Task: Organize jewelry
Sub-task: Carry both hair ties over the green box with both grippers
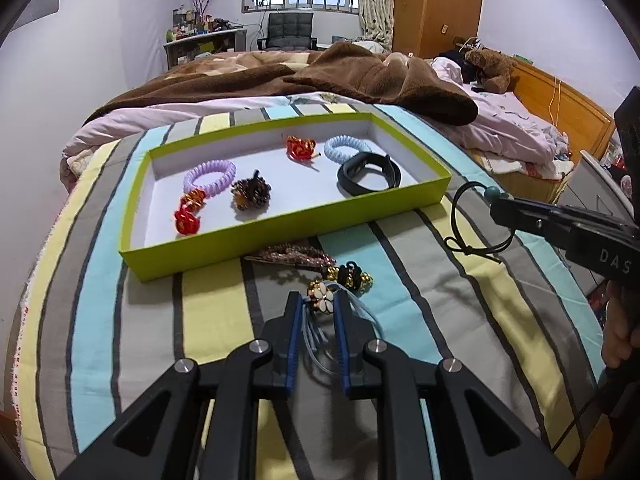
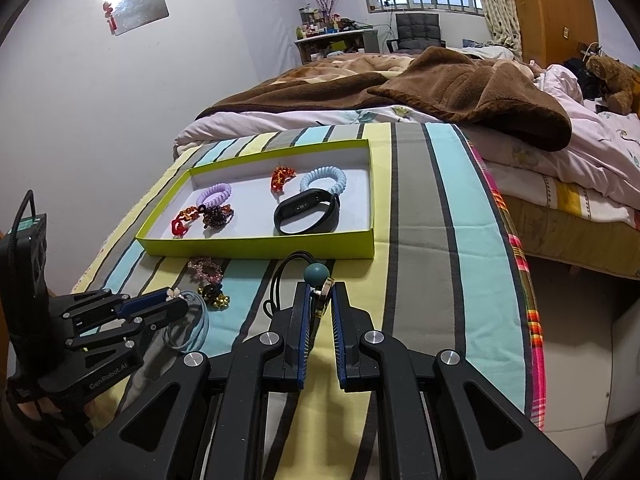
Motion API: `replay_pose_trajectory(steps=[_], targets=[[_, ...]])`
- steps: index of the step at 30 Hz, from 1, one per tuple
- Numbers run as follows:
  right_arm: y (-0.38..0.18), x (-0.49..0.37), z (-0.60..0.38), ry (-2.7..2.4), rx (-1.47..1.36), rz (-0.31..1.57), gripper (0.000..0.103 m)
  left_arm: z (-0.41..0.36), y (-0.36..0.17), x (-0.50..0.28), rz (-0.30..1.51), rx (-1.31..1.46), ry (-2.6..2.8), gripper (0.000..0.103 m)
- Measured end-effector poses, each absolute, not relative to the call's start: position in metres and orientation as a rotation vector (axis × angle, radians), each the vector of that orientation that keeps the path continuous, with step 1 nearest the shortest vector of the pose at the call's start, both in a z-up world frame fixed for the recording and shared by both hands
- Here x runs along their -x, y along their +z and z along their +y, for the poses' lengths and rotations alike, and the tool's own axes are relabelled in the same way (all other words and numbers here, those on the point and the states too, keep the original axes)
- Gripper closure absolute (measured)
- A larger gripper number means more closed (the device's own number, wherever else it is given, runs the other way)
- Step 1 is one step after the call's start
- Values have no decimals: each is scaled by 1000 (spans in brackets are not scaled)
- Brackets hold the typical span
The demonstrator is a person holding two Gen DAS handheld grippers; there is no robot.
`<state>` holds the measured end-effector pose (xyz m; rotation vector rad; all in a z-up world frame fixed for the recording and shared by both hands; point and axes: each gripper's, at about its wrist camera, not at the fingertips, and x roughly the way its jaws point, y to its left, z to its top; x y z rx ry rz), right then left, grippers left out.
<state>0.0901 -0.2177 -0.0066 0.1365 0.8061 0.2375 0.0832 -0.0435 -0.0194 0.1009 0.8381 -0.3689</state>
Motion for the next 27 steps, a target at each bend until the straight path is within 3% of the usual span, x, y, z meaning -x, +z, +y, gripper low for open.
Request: replay_pose_trajectory(steps=[27], targets=[[24,-138,-176,291,-104,754,92,12,25,-113,726,29,-360,87]])
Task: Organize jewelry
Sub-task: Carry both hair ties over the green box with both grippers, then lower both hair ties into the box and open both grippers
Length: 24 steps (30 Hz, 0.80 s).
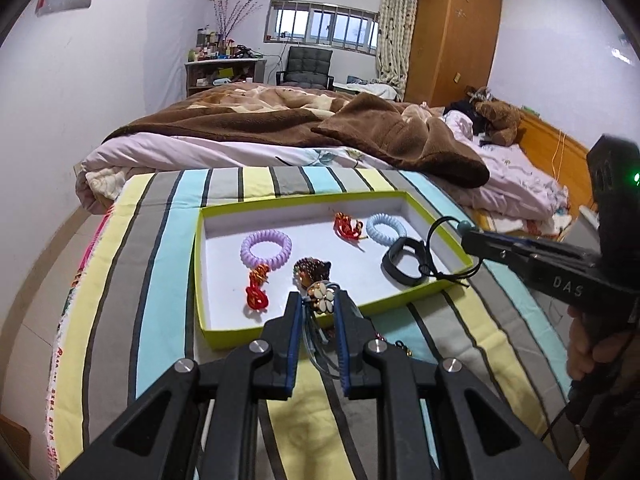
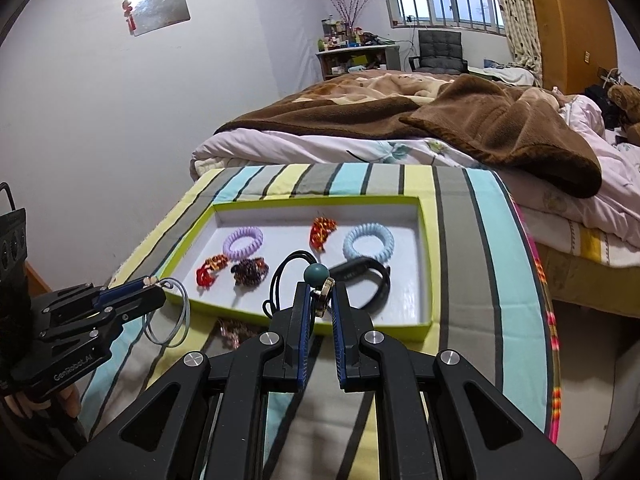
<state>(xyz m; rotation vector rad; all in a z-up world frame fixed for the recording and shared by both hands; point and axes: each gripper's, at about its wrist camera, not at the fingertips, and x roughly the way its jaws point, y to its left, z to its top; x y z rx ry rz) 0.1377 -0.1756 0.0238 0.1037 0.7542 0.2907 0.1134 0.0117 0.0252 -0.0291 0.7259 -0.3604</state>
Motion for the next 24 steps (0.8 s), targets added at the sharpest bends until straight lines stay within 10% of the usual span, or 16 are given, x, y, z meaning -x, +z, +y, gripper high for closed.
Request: replay_pose_trajectory(steps=[24], targets=[[-5,-240,-134,354,-44,857,92,20,0,-170,784,48,-289,86]])
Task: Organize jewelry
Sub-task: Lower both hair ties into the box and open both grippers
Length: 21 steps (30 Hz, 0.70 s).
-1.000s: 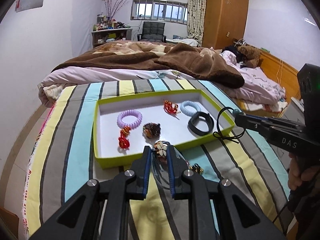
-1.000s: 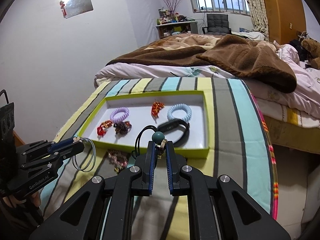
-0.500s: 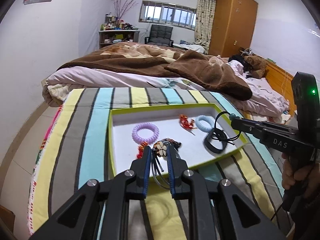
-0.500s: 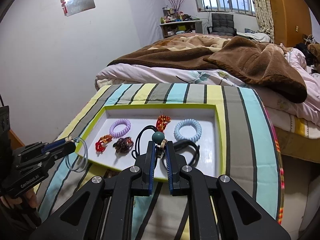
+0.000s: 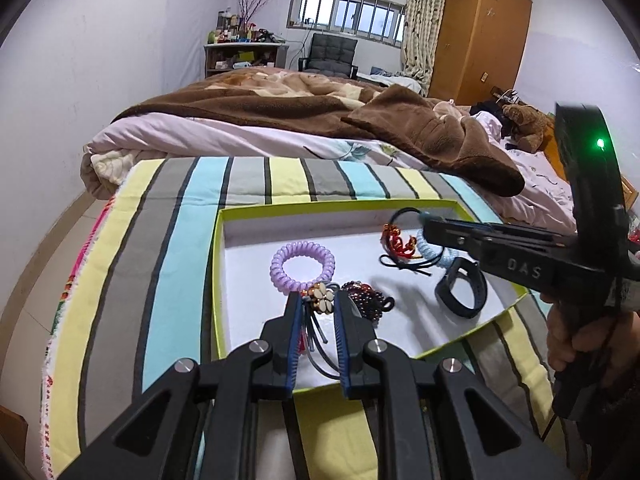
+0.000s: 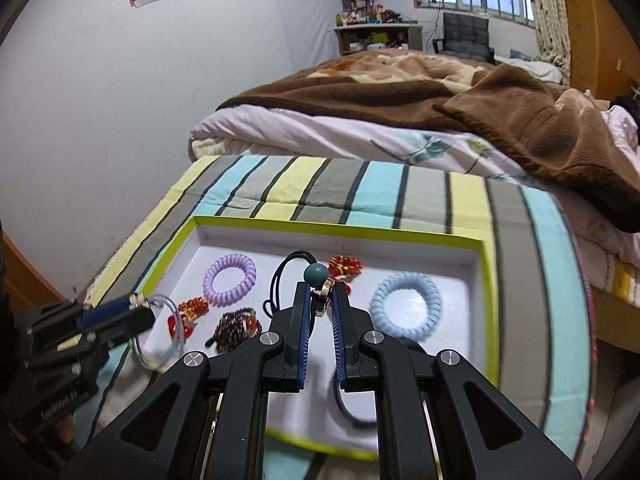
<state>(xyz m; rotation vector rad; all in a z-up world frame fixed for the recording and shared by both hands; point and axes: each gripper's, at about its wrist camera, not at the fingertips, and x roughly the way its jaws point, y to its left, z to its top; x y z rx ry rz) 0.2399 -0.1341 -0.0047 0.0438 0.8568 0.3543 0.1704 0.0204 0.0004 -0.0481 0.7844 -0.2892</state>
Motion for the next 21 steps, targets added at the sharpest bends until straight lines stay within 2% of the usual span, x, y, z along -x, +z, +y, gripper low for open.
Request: replay_pose_trajectory(steps=[10,21], targets=[[-27,-264,-114,392,19,901,92,18,-21,-186,849,39,-278,86],[-37,-269,-108,370,69,919,92,17,-22,-188,848,34,-286,86]])
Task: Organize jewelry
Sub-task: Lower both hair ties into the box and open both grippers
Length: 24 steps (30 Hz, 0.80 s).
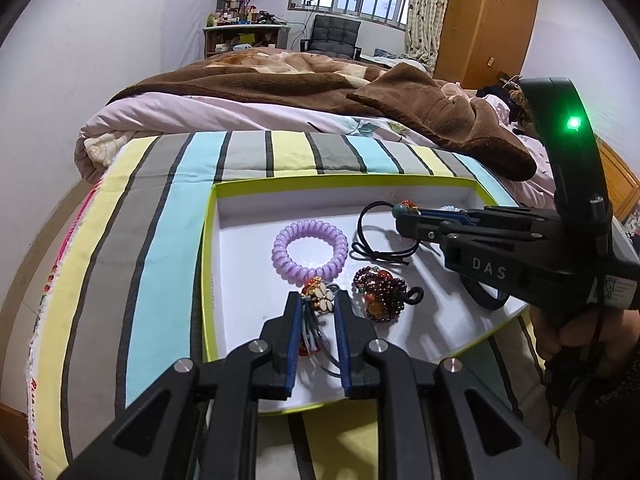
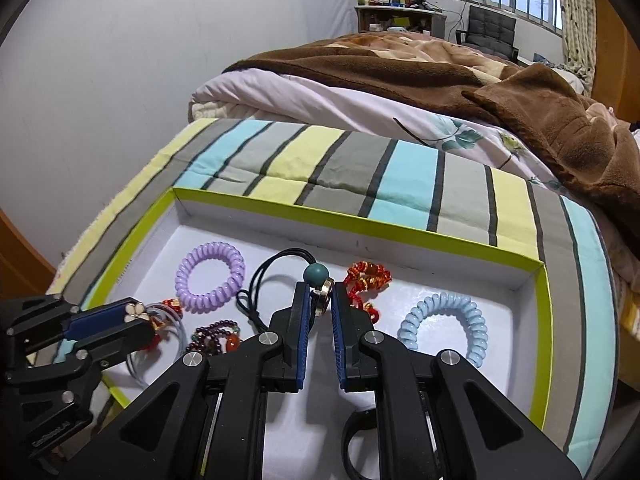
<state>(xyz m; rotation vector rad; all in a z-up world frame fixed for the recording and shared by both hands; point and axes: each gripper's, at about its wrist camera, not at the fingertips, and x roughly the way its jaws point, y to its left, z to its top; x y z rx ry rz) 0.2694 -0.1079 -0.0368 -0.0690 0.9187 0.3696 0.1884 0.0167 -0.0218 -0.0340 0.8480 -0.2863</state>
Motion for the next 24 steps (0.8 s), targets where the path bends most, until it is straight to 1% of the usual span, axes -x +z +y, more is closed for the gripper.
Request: replay_pose_trajectory(steps=[3,5,8,12,17,24], targets=[[-37,-269,-108,370,70,918,92,16,-22,-188,845,31,-290,82],[-37,-268,-108,362,75,915,91,16,-22,-188,846,36,-293,77],[-36,-268,-110,360,70,913,88,17,-23,-188,847,38,-296,77],[-36,-268,-110,358,70,914,88,16,-23,-187,847,37,-298,76],[-35,-268,-111,358,56,907,87,15,-22,-187,845,39,-302,66],[-31,-264,-113,370,34,899,87,16,-20,-182,838,46,-299,60]])
